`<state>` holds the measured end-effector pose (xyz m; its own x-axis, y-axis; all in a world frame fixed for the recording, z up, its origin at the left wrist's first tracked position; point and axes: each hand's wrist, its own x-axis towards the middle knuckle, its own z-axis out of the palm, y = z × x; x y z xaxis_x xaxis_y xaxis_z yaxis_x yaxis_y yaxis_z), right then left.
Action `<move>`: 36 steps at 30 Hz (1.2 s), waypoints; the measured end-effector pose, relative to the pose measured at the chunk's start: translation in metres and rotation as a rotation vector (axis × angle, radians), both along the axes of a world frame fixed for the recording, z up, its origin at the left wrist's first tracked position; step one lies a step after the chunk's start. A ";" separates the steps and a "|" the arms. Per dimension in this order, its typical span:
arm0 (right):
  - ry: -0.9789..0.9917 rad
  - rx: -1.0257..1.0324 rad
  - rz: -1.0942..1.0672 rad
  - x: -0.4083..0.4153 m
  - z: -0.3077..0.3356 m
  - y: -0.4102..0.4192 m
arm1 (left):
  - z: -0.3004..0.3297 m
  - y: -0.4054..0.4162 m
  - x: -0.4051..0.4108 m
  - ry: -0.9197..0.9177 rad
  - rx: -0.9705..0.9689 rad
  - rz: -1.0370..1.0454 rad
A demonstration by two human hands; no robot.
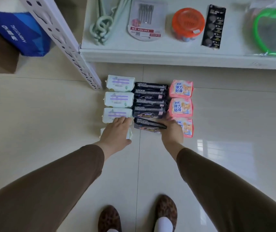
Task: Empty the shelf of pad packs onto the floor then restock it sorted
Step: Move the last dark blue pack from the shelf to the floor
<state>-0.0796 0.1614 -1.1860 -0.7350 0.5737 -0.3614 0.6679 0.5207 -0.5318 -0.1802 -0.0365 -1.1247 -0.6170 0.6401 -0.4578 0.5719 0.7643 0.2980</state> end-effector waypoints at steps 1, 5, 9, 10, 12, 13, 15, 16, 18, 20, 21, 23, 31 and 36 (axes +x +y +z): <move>0.004 0.008 -0.001 -0.003 -0.006 0.001 | -0.006 0.000 -0.001 0.009 0.003 -0.001; -0.026 0.043 0.004 -0.016 -0.030 0.003 | -0.024 0.002 -0.008 0.048 0.009 -0.010; -0.042 0.057 0.020 -0.024 -0.044 0.006 | -0.036 0.005 -0.012 0.063 0.018 -0.016; -0.042 0.066 0.025 -0.025 -0.047 0.007 | -0.038 0.006 -0.012 0.066 0.016 -0.022; -0.046 0.077 0.037 -0.026 -0.051 0.008 | -0.043 0.007 -0.011 0.063 0.015 -0.022; -0.049 0.076 0.040 -0.027 -0.052 0.008 | -0.045 0.007 -0.011 0.059 0.018 -0.020; -0.047 0.086 0.047 -0.028 -0.053 0.007 | -0.048 0.009 -0.009 0.060 0.023 -0.021; -0.045 0.096 0.052 -0.029 -0.053 0.008 | -0.049 0.010 -0.008 0.065 0.024 -0.025; -0.040 0.108 0.048 -0.030 -0.052 0.008 | -0.051 0.012 -0.007 0.073 0.025 -0.028; -0.030 0.107 0.031 -0.031 -0.050 0.008 | -0.051 0.013 -0.006 0.078 0.026 -0.029; -0.021 0.108 0.028 -0.032 -0.048 0.008 | -0.052 0.013 -0.006 0.080 0.027 -0.029; -0.003 0.131 0.039 -0.033 -0.047 0.008 | -0.052 0.013 -0.006 0.085 0.024 -0.030; -0.031 0.348 0.123 -0.032 -0.040 0.010 | -0.054 0.013 -0.003 0.096 0.022 -0.033; -0.018 0.337 0.166 -0.023 -0.027 0.010 | -0.048 0.011 0.000 0.089 0.010 -0.042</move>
